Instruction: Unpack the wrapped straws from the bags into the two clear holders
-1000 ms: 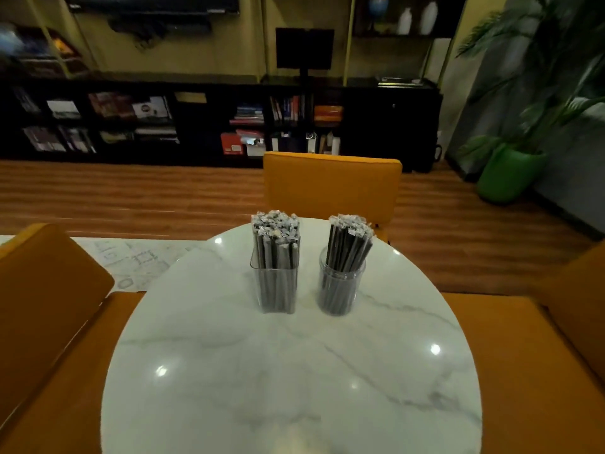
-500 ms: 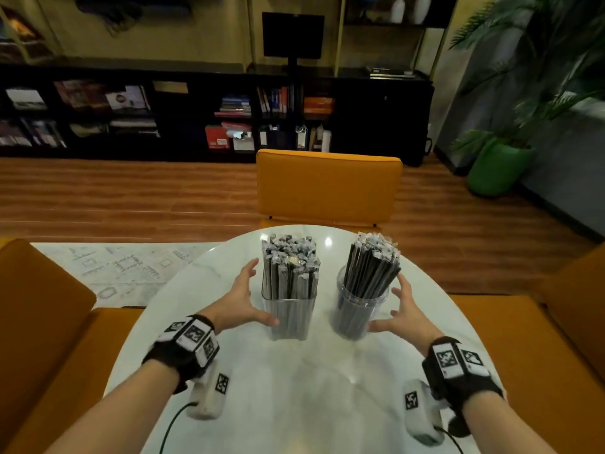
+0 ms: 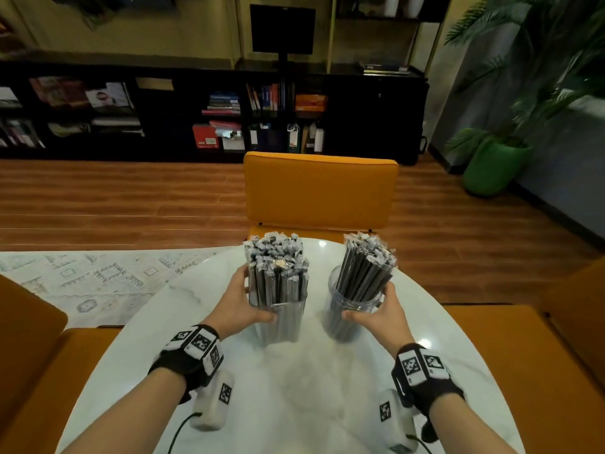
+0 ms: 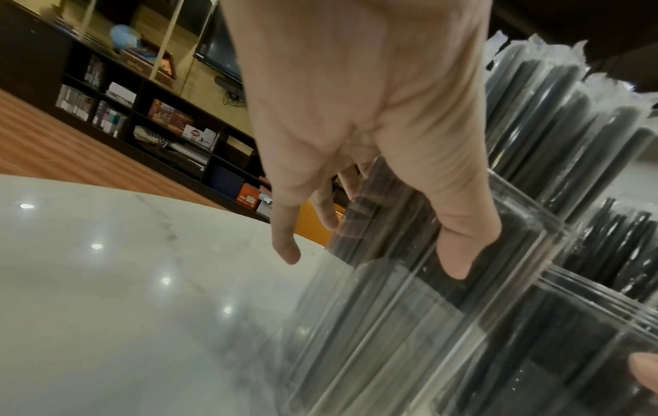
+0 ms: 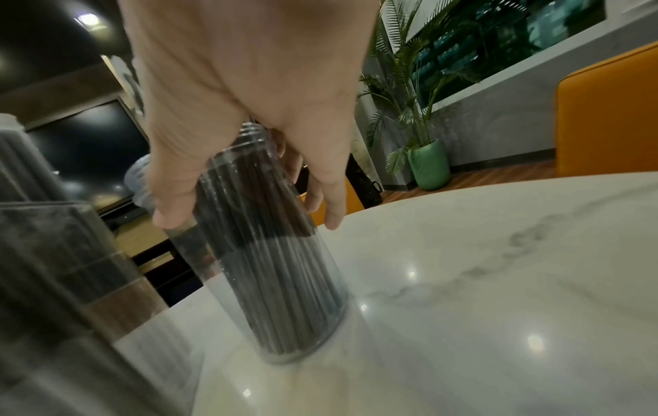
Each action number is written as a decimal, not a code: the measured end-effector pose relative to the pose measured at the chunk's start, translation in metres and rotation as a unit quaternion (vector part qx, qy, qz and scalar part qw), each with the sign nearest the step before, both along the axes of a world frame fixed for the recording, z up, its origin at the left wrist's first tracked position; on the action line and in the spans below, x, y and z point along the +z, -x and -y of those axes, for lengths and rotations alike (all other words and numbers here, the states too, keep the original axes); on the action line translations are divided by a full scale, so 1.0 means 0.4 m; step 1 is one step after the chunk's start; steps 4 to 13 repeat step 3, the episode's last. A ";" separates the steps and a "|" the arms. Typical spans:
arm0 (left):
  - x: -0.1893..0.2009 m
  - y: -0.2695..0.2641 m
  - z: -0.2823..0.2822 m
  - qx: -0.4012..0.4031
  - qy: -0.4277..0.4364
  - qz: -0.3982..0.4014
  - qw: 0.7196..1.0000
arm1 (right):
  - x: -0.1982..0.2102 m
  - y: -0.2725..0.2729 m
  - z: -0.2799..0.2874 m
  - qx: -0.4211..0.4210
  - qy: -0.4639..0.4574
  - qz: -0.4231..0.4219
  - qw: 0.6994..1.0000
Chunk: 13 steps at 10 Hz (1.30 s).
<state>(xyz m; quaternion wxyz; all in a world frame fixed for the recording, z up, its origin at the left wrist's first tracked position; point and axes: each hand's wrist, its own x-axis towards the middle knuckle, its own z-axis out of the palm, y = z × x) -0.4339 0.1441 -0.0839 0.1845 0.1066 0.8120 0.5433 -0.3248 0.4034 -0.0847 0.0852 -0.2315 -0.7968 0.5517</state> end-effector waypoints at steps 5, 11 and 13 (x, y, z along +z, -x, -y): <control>0.022 0.064 -0.018 -0.038 0.015 0.004 0.999 | -0.016 0.093 0.020 0.024 -0.025 0.004 0.999; 0.022 0.064 -0.018 -0.038 0.015 0.004 0.999 | -0.016 0.093 0.020 0.024 -0.025 0.004 0.999; 0.022 0.064 -0.018 -0.038 0.015 0.004 0.999 | -0.016 0.093 0.020 0.024 -0.025 0.004 0.999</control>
